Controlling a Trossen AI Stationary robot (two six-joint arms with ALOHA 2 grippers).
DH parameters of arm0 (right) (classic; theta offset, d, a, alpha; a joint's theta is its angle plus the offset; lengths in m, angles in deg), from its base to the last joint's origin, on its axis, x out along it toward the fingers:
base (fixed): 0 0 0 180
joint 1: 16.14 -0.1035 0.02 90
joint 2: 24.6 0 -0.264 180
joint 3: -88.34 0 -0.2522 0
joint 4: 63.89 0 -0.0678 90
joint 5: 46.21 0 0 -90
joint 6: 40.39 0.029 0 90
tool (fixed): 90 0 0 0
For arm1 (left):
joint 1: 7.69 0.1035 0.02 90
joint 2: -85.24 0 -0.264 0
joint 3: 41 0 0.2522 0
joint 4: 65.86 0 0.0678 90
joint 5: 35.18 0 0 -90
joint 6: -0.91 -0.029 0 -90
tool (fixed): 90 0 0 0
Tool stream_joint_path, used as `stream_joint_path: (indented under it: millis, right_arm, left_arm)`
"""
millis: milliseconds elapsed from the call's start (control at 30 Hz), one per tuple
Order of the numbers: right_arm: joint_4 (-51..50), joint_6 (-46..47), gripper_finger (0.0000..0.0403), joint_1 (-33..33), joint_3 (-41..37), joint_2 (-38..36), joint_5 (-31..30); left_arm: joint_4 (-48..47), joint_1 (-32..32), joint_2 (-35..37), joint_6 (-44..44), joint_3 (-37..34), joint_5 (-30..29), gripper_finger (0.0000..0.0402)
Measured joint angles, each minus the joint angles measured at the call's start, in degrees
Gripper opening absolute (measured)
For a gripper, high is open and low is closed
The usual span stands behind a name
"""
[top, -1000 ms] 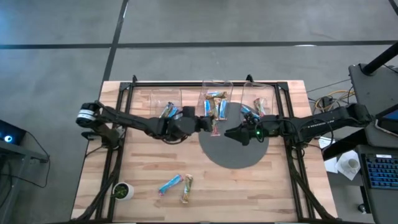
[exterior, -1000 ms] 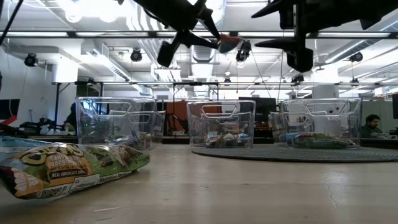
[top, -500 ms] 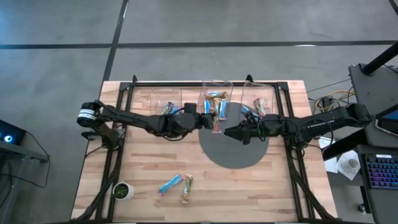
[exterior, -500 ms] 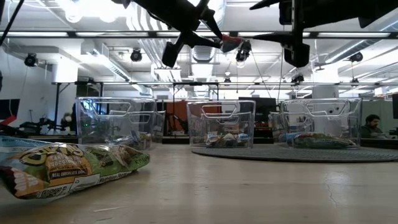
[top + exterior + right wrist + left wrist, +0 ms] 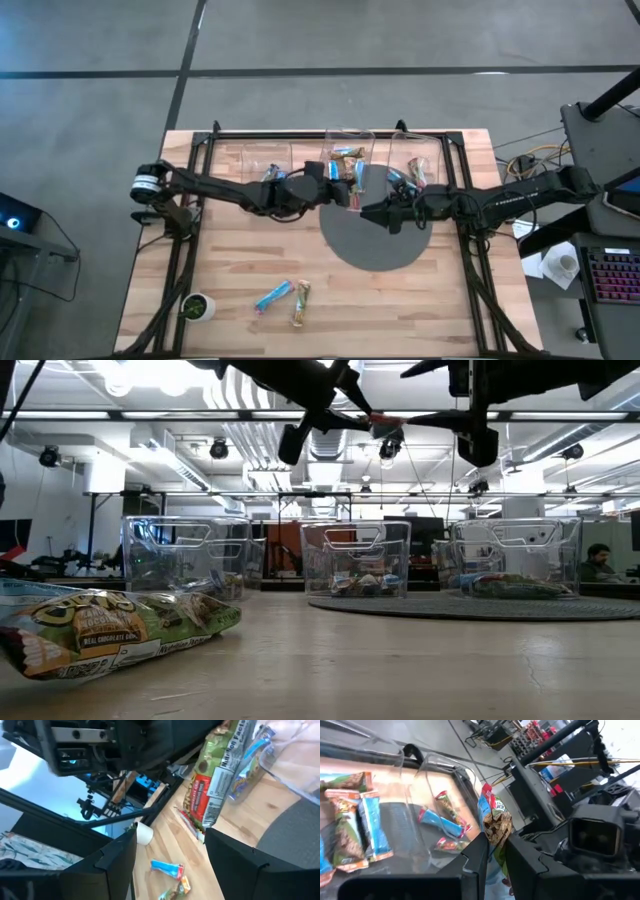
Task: Pick and place Granola Bars by type
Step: Put the red granola bar into the right transparent bin
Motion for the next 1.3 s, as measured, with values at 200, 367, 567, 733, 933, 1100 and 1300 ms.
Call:
stream_joint_path:
  millis: [200, 367, 567, 733, 933, 1100, 1300]
  right_arm:
    - [0.3, -1.0, 0.0226, 0.0, 0.0, 0.0, -0.8]
    - [-0.4, -1.4, 0.0226, 0.0, 0.0, 0.4, -1.7]
    - [-1.0, -1.5, 0.0226, 0.0, -0.1, 0.4, -1.7]
    - [-1.0, -1.0, 0.0226, 0.1, -0.1, 0.4, -3.1]
    - [-1.0, -1.0, 0.0226, 0.0, -0.1, 0.4, -4.0]
    - [-1.0, -0.8, 0.0226, 0.0, -0.1, 0.4, -4.7]
    - [-1.1, -0.1, 0.022, 0.0, -0.1, 0.4, -4.7]
  left_arm:
    - [0.9, 0.4, -0.3, 0.3, 0.0, 2.2, 0.0048]
    - [1.8, 0.4, -0.4, 0.3, 0.0, 3.4, 0.0048]
    - [2.0, 0.3, -0.4, 0.3, 0.0, 4.7, 0.0048]
    - [5.3, 0.0, -0.8, 0.6, 0.0, 5.6, 0.0048]
    - [8.3, -0.2, -2.4, 1.4, 0.0, 6.6, 0.0048]
    - [9.0, -0.7, -3.3, 1.6, 0.0, 6.7, 0.0048]
    - [10.7, -0.6, -3.3, 0.7, 0.0, 6.7, 0.0048]
